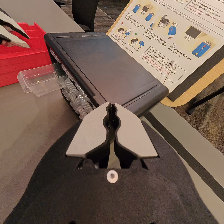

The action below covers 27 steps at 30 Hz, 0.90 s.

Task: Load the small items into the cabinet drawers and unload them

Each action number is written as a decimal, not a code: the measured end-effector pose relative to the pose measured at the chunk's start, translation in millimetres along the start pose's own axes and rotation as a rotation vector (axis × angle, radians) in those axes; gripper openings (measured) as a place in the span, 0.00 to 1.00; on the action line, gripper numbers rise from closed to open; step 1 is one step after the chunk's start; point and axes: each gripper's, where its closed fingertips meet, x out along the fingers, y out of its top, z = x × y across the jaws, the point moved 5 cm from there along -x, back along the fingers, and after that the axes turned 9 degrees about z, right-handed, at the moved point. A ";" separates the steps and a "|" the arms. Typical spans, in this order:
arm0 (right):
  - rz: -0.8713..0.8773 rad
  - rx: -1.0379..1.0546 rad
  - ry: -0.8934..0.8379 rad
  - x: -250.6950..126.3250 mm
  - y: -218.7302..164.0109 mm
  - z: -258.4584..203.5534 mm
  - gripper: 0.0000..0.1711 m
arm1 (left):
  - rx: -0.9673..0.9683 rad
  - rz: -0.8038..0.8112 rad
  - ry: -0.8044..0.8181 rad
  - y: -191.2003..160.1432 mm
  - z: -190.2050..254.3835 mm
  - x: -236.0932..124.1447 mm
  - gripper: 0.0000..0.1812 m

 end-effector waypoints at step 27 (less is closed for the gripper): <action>0.010 0.011 0.009 -0.1 -0.6 0.3 0.01 | -0.189 0.000 -0.096 -10.3 -4.8 11.0 0.06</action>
